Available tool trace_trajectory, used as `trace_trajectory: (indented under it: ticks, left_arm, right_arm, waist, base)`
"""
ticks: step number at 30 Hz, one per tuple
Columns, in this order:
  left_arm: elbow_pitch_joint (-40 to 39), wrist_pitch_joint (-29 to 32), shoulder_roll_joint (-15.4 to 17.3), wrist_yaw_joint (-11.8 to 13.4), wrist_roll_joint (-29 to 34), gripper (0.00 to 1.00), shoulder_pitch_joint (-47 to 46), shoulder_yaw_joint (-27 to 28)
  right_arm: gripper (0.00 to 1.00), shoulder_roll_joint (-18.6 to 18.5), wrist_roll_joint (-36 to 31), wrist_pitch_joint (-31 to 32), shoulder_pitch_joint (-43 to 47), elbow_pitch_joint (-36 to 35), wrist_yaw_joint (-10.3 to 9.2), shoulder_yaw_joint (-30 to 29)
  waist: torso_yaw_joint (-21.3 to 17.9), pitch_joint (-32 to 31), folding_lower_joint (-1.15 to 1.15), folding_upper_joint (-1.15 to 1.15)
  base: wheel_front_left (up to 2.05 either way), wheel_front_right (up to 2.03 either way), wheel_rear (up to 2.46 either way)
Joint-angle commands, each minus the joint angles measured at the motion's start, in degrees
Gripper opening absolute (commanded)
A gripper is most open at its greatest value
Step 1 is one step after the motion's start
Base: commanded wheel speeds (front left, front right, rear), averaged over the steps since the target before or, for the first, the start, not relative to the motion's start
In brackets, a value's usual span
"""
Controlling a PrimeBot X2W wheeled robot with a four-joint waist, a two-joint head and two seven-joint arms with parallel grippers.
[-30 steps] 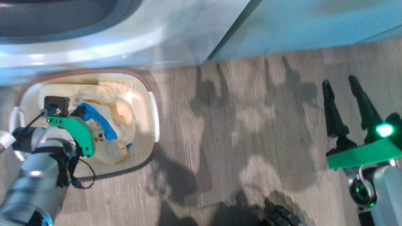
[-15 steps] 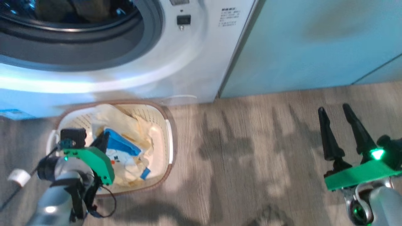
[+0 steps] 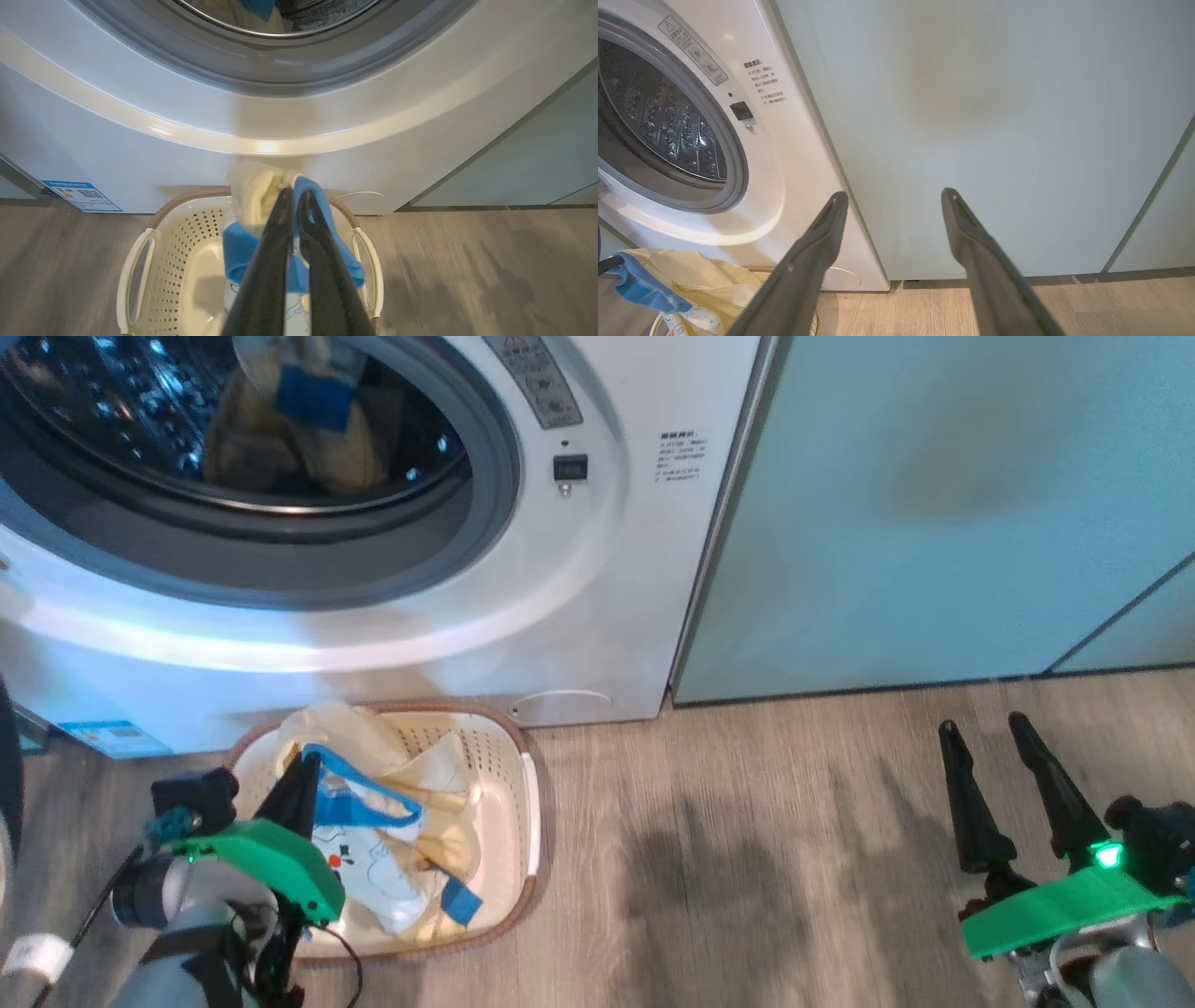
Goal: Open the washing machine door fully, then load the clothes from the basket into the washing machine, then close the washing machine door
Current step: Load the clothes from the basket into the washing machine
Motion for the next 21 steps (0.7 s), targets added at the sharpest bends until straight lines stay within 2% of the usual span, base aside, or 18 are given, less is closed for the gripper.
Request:
trace_trajectory:
  ticks: [1,7,21]
  left_arm:
    - [-2.4,-0.7,1.3,0.0,-0.1,0.00,-0.5,2.8]
    - [-9.1,-0.7,0.8,0.4,-1.0,0.00,3.2,5.0]
    - [-21.8,2.3,2.5,5.7,-2.2,0.00,11.5,7.8]
  right_arm:
    - [1.00,-1.2,0.4,-0.4,-0.1,-1.5,0.01,0.9]
    - [1.00,-1.0,0.4,-0.4,0.8,-1.5,0.01,1.1]
    - [1.00,-0.5,0.5,-0.4,2.8,-1.6,0.01,0.2]
  waist:
    - [0.2,-1.0,0.01,-0.01]
    - [0.1,-2.7,0.01,-0.01]
    - [-0.4,-5.8,0.01,-0.01]
  base:
    - [0.00,0.00,0.00]
    - [0.00,0.00,0.00]
    - [0.00,0.00,0.00]
